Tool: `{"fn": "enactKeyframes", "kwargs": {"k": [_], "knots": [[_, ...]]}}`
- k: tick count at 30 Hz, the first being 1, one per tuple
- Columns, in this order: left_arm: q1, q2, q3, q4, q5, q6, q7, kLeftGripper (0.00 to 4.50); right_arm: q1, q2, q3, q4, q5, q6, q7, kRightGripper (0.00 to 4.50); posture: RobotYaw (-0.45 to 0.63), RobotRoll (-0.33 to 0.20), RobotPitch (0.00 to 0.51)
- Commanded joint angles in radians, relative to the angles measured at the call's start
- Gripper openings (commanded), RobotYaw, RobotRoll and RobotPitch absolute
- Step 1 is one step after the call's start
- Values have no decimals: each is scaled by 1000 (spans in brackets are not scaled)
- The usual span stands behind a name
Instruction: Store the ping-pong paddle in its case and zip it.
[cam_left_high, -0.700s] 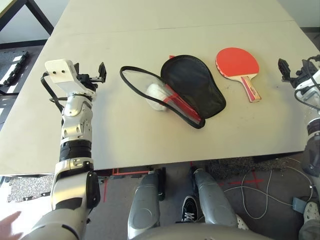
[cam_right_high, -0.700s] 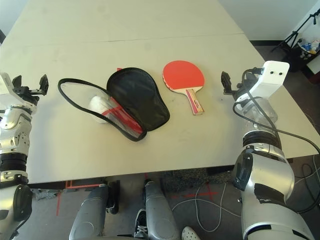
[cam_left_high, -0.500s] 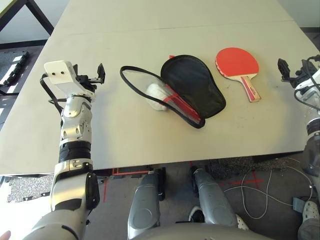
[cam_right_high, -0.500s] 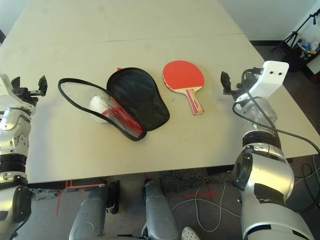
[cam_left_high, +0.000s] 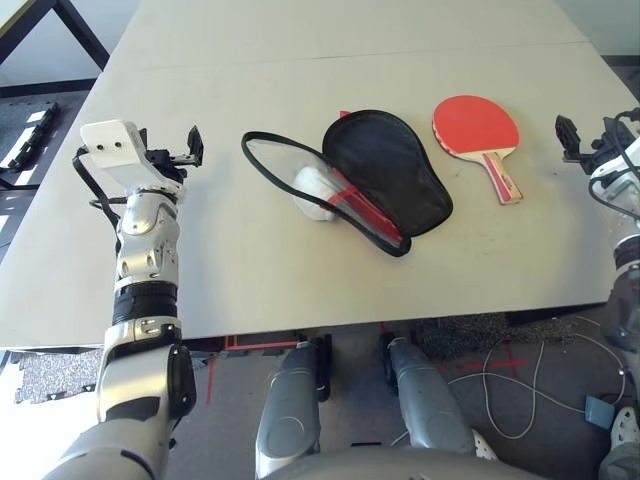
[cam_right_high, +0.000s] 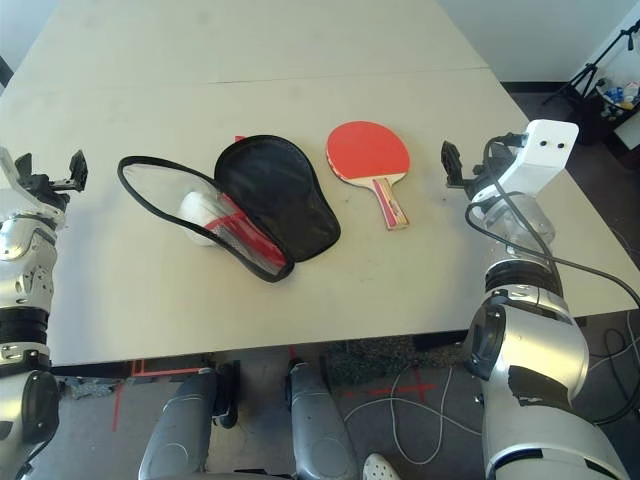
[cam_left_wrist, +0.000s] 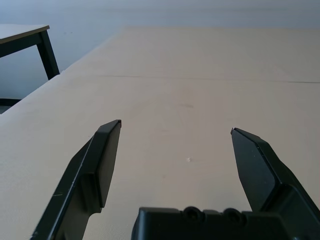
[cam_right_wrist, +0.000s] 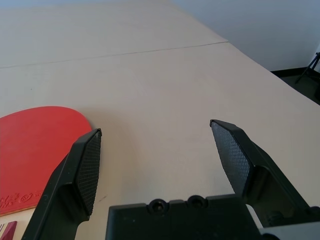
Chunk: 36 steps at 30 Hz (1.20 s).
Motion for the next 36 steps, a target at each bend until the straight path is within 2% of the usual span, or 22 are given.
{"fn": "enactKeyframes", "kwargs": {"k": [1, 7, 11, 14, 16, 21, 25, 28, 32, 36], "knots": [[-4, 36, 35, 7, 16, -26, 32, 4500, 2, -4, -7, 15, -3, 2, -2, 4470, -14, 0, 232], [-82, 115, 52, -21, 17, -22, 46, 4500, 5, 7, -7, 16, -2, 0, -3, 4470, -5, 0, 231], [-137, 135, 24, -76, 8, 16, 5, 4500, 6, 10, -8, 17, -1, 0, -3, 4470, -3, 0, 231], [-187, 129, -33, -176, -29, 108, -96, 4500, 6, 11, -7, 18, -3, 0, -2, 4470, -4, 0, 229], [-210, 122, -114, -290, -78, 226, -215, 4500, 5, 12, -4, 15, -5, 1, 2, 4470, -6, 0, 228], [-204, 125, -245, -480, -153, 431, -407, 4500, 0, 16, 7, 3, -8, 21, 26, 4470, -15, 0, 226], [-179, 135, -331, -574, -182, 519, -539, 4500, -10, 22, 23, -24, -10, 65, 74, 4470, -28, 0, 224], [-149, 122, -395, -644, -208, 582, -618, 4500, -22, 31, 37, -89, 5, 154, 131, 4470, -41, 0, 224], [-134, 85, -415, -647, -196, 596, -629, 4500, -32, 32, 81, -229, -18, 399, 83, 4470, -55, 0, 224], [-126, 63, -433, -633, -172, 582, -640, 4500, 11, 27, 174, -474, -76, 637, 39, 4470, -73, 0, 224]]}}
